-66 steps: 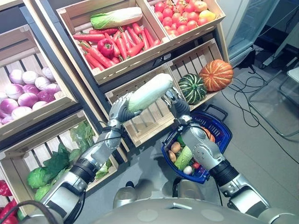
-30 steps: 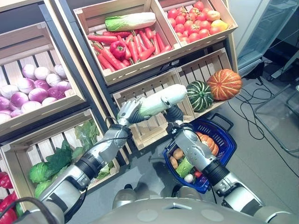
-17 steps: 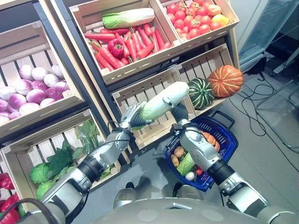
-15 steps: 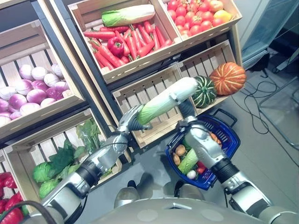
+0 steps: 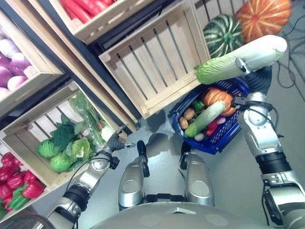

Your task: Pick up fruits and vegetables into the basket

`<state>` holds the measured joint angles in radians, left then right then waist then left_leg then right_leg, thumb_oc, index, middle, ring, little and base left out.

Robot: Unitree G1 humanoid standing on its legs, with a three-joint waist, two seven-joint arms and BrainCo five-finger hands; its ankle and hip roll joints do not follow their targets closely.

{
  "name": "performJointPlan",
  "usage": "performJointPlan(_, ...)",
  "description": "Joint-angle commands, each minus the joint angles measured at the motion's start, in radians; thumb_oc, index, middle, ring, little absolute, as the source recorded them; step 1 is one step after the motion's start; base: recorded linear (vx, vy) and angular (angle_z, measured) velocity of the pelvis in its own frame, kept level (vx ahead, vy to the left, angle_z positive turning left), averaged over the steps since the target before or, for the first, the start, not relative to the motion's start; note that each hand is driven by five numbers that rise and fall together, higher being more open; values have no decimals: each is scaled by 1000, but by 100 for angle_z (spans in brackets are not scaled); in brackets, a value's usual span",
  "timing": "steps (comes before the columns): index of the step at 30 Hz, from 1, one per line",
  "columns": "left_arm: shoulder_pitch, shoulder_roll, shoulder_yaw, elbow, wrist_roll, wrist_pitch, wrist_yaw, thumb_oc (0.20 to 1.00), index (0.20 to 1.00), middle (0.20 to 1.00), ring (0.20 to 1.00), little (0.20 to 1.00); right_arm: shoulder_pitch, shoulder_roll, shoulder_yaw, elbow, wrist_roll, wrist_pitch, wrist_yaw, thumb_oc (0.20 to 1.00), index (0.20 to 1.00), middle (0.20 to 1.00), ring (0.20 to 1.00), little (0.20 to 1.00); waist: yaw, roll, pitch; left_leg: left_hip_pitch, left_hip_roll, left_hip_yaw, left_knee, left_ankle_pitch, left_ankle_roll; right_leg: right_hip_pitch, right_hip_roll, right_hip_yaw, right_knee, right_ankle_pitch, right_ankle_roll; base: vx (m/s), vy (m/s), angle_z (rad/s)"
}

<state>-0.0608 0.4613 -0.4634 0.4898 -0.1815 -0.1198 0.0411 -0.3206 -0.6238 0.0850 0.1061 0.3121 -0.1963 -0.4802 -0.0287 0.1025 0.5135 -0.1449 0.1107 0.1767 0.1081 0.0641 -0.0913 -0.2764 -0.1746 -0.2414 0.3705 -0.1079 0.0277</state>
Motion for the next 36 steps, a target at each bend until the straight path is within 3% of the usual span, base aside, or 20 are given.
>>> performJointPlan(1,62,8,8,-9,-71,-78,-47,1000,1000,1000,1000,1000,-52,-65,-56,-30,-52,-24,-54,200,200,200,200,200,-19,1,5,-63,7,4,166,-124,12,-9,-18,16,37,-37,17,-67,-7,-6)
performJointPlan(11,108,14,11,8,-188,-114,-73,1000,1000,1000,1000,1000,-139,-164,-62,191,-60,145,-80,200,200,200,200,200,3,101,7,-208,-25,1,186,-84,7,-202,-50,25,164,-72,-2,-21,38,1)
performJointPlan(16,140,6,37,24,-264,-101,-102,1000,1000,1000,1000,1000,-204,-182,-58,348,-82,209,-115,200,200,200,200,200,31,145,7,-256,-45,-2,201,-93,0,-276,-76,40,230,-116,2,30,8,3)
performJointPlan(19,155,-4,48,47,-306,-98,-120,1000,1000,1000,1000,1000,-252,-194,-57,443,-39,212,-117,200,200,200,200,200,45,164,7,-298,-53,-1,209,-93,0,-330,-80,46,258,-123,-1,-31,-26,4)
performJointPlan(27,187,-60,71,125,-409,-94,-153,1000,1000,1000,1000,1000,-379,-172,-53,684,324,146,81,200,200,200,200,200,89,216,7,-405,-67,-1,240,-88,1,-459,-89,57,342,-149,-22,-7,-20,-2)
performJointPlan(36,178,-61,36,134,-409,-93,-148,1000,1000,1000,1000,1000,-496,-187,-36,1037,373,260,169,200,200,200,200,200,128,263,7,-474,-84,-7,266,-95,16,-537,-96,63,390,-165,-38,3,-24,5)
